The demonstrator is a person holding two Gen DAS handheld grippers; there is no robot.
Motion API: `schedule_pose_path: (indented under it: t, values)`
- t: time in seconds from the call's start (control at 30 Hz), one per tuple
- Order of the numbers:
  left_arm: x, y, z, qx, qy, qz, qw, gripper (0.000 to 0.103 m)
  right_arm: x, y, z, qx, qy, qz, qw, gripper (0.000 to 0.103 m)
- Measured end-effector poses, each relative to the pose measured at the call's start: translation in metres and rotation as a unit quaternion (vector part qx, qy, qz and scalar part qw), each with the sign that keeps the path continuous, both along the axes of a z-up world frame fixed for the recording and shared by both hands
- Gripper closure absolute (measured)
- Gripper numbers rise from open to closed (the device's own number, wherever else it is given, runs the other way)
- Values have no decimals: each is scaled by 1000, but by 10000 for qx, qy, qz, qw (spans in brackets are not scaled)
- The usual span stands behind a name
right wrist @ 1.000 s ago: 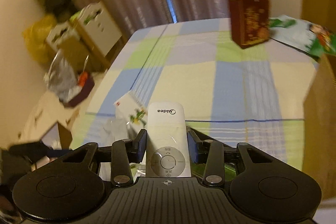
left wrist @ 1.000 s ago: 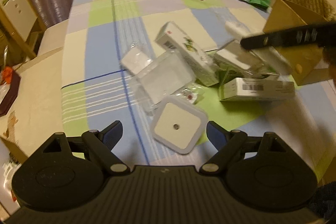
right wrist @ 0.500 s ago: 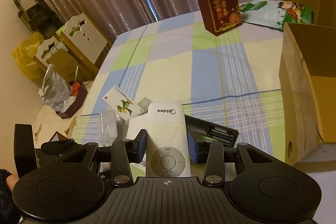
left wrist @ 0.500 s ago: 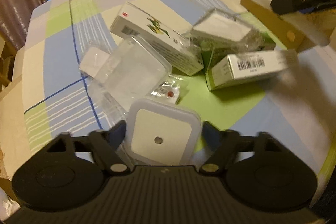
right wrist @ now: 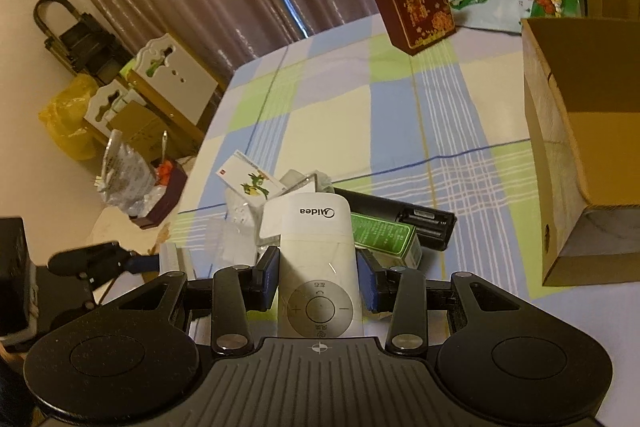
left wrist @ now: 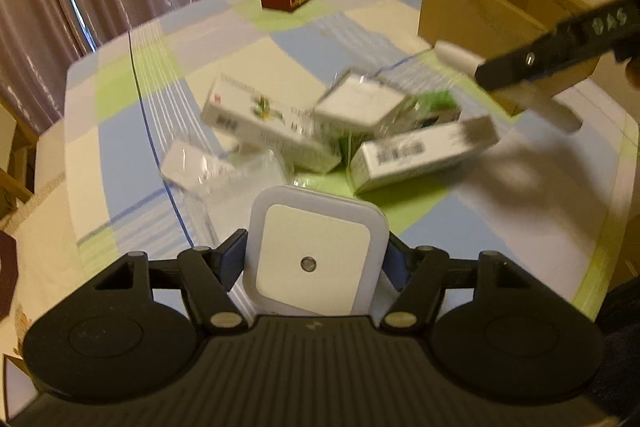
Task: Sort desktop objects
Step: 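Carry the remote and night light into the cardboard box and open both tools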
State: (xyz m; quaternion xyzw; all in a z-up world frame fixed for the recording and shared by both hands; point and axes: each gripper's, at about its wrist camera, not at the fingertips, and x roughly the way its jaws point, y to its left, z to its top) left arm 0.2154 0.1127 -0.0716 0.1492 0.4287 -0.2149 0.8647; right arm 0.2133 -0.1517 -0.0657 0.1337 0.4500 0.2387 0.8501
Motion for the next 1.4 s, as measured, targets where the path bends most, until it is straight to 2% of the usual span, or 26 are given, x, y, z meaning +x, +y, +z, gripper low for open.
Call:
schedule_pose_path:
  t: [0.2, 0.4, 0.6, 0.77, 0.93, 1.07, 1.2, 1.4]
  values:
    - [-1, -23, 28, 24, -215, 53, 9998, 38, -2, -31, 24, 28, -240, 214, 9995, 63]
    - [3, -76, 56, -94, -494, -226, 9985, 38, 8, -111, 51, -71, -398, 59, 9992, 63]
    - [29, -175, 79, -325, -660, -869, 9935, 38, 29, -209, 71, -514, -559, -297, 9967, 63]
    - [60, -269, 90, -482, -819, -1377, 9859, 38, 61, -274, 68, -829, -383, -478, 9947, 63]
    - [93, -355, 73, -379, -582, -1794, 9813, 38, 87, -291, 40, -1153, 72, -163, 9932, 63]
    - [114, -404, 37, 14, -120, -1861, 9825, 38, 105, -299, 16, -1449, 434, 162, 9884, 63]
    - [128, -427, -1, 363, 437, -1829, 9815, 38, 123, -307, -8, -1740, 795, 487, 9803, 63]
    - [157, -436, -33, 657, 1141, -1633, 9777, 38, 138, -306, -35, -2016, 1107, 1025, 9678, 63]
